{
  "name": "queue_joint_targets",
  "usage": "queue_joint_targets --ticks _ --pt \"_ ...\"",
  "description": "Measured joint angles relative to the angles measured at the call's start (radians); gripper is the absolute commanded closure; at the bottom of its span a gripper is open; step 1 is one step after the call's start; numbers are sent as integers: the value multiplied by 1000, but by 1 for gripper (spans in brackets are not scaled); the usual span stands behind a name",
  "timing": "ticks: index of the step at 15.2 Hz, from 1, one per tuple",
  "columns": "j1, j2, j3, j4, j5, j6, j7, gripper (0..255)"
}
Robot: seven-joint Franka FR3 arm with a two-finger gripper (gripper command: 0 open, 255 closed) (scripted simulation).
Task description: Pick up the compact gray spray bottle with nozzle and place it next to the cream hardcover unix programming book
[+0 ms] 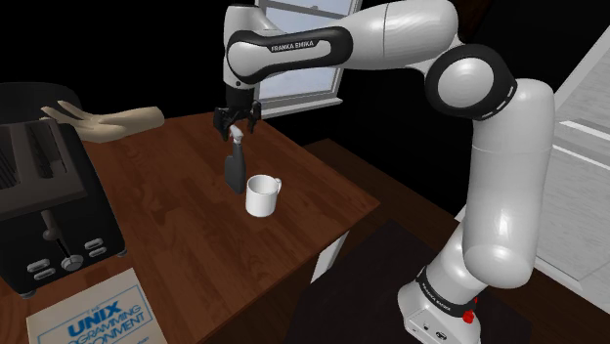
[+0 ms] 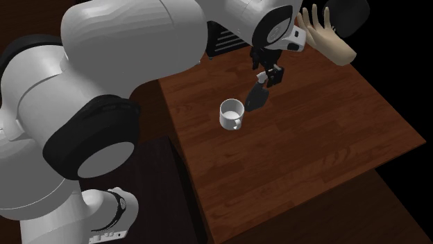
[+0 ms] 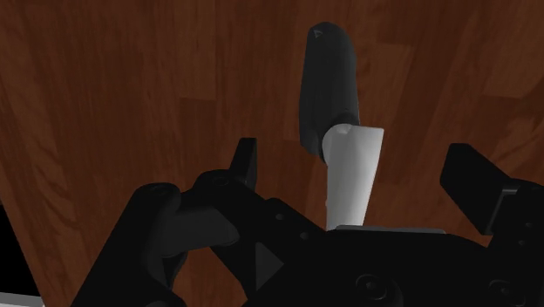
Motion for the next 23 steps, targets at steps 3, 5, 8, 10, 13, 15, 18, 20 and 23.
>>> queue_joint_targets --ticks 3,5,8,10,13,15,18,20,23 --pt "0 0 0 0 0 1 0 255" --pt "0 0 0 0 0 1 0 255" --pt "0 0 0 0 0 1 0 255" --pt "0 0 0 0 0 1 0 255" --pt "0 0 0 0 0 1 0 255" --pt "1 -5 1 8 1 -13 0 255" --pt "1 -8 1 42 3 -49 -3 255" --pt "1 -8 1 65 4 -72 -6 255" --pt "3 -15 3 97 5 -111 -7 255"
